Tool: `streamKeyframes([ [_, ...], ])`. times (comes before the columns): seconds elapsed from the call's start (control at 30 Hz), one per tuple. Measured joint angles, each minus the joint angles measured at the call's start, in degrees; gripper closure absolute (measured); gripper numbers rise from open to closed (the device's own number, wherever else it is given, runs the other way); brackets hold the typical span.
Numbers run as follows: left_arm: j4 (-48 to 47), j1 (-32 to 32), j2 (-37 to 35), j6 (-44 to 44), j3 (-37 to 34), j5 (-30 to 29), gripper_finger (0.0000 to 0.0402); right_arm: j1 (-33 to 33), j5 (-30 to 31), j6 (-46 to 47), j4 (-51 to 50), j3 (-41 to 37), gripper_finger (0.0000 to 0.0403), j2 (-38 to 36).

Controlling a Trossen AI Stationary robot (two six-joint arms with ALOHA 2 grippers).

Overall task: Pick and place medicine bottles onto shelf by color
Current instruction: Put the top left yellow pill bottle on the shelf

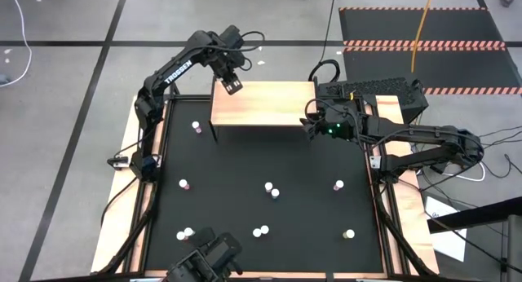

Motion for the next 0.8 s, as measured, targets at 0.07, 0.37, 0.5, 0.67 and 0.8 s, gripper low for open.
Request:
streamKeyframes([
  [0.07,0.00,0.06,0.00,-0.04,0.00,0.00,0.0277,0.00,-0.02,0.00,0.00,0.00,0.0238,0.00],
  [0.37,0.20,-0.04,0.00,-0.07,0.00,-0.01,0.0277,0.05,-1.48,0.02,0.02,0.00,0.0238,0.00],
  [0.5,0.20,-0.04,0.00,0.09,0.00,0.04,0.0269,0.07,-1.51,0.02,0.02,0.00,0.0238,0.00],
  [0.67,0.20,-0.04,0.00,0.13,0.00,0.09,0.0236,0.07,-1.55,0.02,0.02,0.00,0.0238,0.00],
  [0.8,0.22,-0.04,-0.02,0.16,0.00,0.18,0.0222,0.07,-1.56,0.02,0.02,0.00,0.0238,0.00],
])
